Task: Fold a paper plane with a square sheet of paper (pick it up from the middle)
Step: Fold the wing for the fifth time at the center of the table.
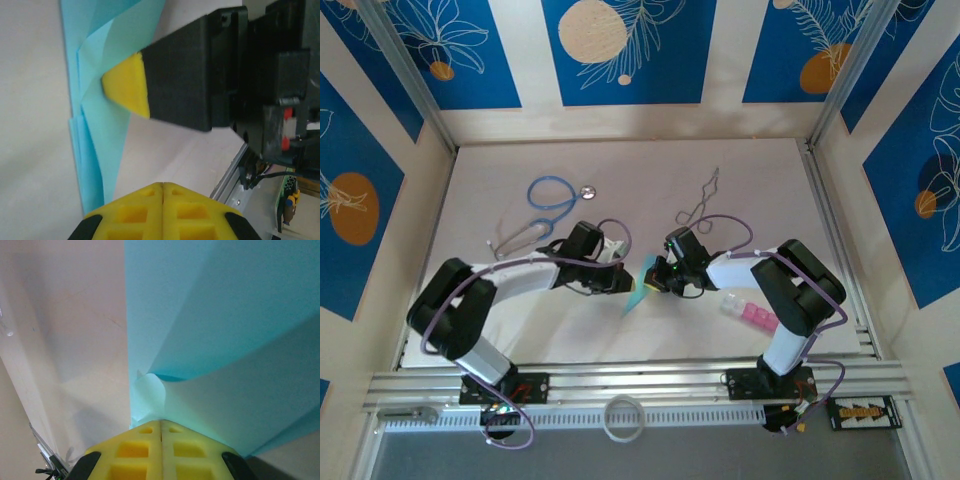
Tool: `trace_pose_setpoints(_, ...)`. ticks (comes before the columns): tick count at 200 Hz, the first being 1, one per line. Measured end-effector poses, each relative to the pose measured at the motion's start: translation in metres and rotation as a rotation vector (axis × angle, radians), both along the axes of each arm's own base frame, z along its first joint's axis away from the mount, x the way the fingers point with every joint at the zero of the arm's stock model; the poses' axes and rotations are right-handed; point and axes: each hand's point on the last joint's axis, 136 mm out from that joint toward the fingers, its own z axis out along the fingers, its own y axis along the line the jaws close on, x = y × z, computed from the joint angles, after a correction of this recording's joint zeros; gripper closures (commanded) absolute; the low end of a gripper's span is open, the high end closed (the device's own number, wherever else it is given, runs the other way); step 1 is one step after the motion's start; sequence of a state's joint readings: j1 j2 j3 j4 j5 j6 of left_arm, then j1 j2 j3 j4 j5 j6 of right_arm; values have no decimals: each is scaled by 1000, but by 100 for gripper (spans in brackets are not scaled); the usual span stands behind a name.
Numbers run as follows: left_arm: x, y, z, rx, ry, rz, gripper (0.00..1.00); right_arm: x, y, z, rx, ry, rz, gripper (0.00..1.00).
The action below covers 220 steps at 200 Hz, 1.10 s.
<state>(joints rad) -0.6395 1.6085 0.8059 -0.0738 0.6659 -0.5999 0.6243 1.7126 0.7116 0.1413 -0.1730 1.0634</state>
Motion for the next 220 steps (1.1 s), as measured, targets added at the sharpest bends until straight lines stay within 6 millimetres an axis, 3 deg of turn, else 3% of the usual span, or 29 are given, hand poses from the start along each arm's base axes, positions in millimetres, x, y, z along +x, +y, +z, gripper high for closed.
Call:
trace_pose_setpoints(67, -1, -27, -27, 28, 40, -59, 98, 0, 0, 0, 1, 3, -3, 99)
trace_pose_setpoints(138, -5, -11, -55, 136, 35, -61, 97, 0, 0, 0, 2, 8, -8, 99)
trace_pose_setpoints(220, -18, 5, -56, 179, 20, -90, 95, -1, 1, 0, 6, 17, -2, 99)
